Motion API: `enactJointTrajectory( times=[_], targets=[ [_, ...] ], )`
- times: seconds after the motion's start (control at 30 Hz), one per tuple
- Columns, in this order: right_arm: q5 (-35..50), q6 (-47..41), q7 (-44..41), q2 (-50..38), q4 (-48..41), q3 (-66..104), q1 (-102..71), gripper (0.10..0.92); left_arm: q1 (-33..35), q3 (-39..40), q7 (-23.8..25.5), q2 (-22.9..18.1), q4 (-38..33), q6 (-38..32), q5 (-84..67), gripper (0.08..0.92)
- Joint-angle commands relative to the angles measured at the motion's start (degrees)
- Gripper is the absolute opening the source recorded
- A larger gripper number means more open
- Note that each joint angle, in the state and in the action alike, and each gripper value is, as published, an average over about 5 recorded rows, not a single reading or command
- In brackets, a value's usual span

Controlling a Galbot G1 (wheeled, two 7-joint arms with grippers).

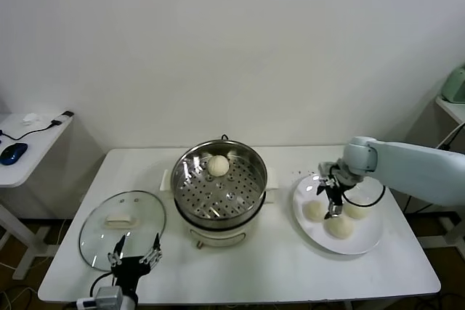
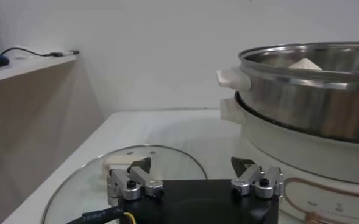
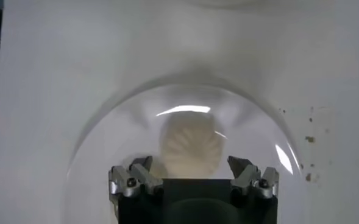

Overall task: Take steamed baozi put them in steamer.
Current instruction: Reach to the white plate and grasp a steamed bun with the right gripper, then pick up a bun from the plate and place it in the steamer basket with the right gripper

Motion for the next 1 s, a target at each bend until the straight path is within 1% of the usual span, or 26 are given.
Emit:
enactJointTrajectory(
  times=[0.03,0.27,0.47,0.63,0.77,0.9,1.0],
  targets=[
    [-1.9,-1.8,1.6,0.6,-2.2,4.4,-6.0,0.823,0.0,0.0,0.0,0.0,0.0,0.0,0.0,0.823],
    [-2.9,-1.7,2.1,1.5,-3.6,6.3,-6.6,0.812,0.0,0.1,-0.1,0.1,0.1,0.0,0.0,0.823],
    [-2.6,-1.8,1.2,0.8,-2.6,6.0,-5.5,0.736,0.1,0.1,-0.2,0.1,-0.2,0.0,-0.1,0.823],
    [-1.1,-1.8,0.4,-0.4,-0.4,4.6,-2.3,0.706,0.3,0.1,-0.2,0.0,-0.4,0.0,-0.1,0.823],
    [2.3,-1.3,-0.9,-1.9,2.4,1.5,4.8,0.700,0.4,0.2,-0.3,0.0,-0.5,-0.1,-0.1,0.823],
    [7.7,0.1,-3.2,-2.2,5.0,-5.6,17.2,0.692,0.3,0.4,-0.3,-0.1,-0.7,0.0,-0.1,0.823],
    [12.7,1.3,-5.1,-0.7,5.8,-11.3,27.3,0.693,0.2,0.6,-0.3,-0.1,-1.0,0.1,-0.1,0.823]
  ],
)
